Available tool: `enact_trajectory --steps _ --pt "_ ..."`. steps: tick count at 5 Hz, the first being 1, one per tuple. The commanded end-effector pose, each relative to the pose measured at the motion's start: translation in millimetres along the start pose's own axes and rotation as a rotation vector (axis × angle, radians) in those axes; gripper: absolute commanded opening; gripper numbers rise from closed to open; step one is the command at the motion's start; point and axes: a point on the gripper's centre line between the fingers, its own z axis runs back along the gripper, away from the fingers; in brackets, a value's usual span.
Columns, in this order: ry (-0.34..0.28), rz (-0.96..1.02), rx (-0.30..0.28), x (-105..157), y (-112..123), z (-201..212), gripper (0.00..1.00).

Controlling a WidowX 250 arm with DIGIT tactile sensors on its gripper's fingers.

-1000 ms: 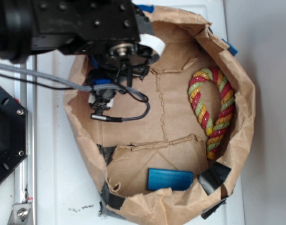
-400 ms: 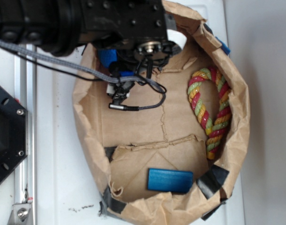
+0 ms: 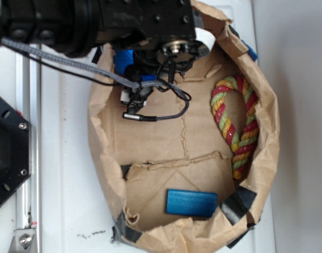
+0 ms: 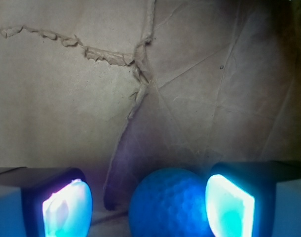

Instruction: Grab the blue ball.

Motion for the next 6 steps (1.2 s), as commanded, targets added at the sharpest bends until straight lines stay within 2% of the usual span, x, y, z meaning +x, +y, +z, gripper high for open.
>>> enact_trajectory --steps 1,2,3,4,5,6 --pt "-0.021 0.01 0.102 2.8 -0.1 -4.4 1.0" --pt "-0.023 0.022 0.169 3.1 -3.3 -17.7 1.0" --pt "0.01 0.008 0.179 29.4 2.5 -25.8 1.0" --pt "0.028 0.004 0.181 39.9 3.2 -30.1 1.0" --pt "-0.01 -0.004 0.166 45.5 1.9 -22.9 0.0" --pt "-0.022 -0.006 0.146 46.7 2.9 -16.4 0.0"
